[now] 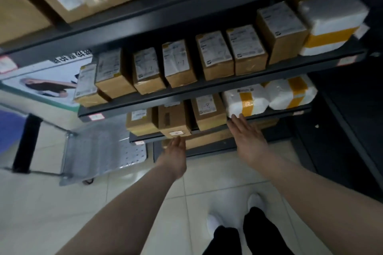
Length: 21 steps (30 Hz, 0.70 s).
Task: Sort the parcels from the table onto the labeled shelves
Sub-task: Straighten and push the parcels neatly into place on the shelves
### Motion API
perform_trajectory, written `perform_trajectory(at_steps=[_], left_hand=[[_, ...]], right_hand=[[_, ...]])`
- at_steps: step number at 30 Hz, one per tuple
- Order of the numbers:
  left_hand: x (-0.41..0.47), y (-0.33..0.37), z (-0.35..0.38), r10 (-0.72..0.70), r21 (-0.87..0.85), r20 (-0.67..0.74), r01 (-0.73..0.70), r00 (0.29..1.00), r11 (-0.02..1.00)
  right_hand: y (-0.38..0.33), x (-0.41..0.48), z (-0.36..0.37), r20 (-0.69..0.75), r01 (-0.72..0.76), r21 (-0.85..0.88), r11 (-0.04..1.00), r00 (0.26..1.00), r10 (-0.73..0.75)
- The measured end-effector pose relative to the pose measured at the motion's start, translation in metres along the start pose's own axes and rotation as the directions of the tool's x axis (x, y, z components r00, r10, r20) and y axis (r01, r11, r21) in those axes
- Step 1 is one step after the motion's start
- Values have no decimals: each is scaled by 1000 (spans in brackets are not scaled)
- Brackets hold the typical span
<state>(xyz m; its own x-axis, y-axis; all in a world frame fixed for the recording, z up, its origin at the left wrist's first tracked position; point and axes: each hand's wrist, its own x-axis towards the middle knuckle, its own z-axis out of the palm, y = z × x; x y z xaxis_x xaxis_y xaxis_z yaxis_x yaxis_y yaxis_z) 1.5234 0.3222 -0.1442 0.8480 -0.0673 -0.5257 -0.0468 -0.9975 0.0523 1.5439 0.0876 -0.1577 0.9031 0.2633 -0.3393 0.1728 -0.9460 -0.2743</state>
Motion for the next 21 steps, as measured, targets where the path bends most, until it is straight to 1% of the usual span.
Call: perform_trajectory(at_steps=[3,7,9,11,14,18,21], left_hand=[[7,-16,18,-34,-35,6,34,999,999],[31,-25,32,-112,-149,-15,108,994,983],[50,-31,36,-144,-157,-25,138,989,978],[70,-36,41,-148,-152,-63,137,987,979],[99,-43,51,-128,-88,-97,120,987,989],[133,-51,72,-120,45,-12,120,993,992],[147,-54,87,-111,128,-30,114,993,985]], right_hand=[[-22,13,16,37,35,-8,999,999,-34],[-32,41,33,46,58,-24,998,997,-56],[-30,58,40,29,50,-40,998,998,-49],[-28,76,48,26,41,-49,998,999,-39],[-24,103,66,40,59,-97,994,998,-56],[-19,132,90,59,88,-117,989,995,-81],[-16,146,106,88,103,-132,986,992,-92]])
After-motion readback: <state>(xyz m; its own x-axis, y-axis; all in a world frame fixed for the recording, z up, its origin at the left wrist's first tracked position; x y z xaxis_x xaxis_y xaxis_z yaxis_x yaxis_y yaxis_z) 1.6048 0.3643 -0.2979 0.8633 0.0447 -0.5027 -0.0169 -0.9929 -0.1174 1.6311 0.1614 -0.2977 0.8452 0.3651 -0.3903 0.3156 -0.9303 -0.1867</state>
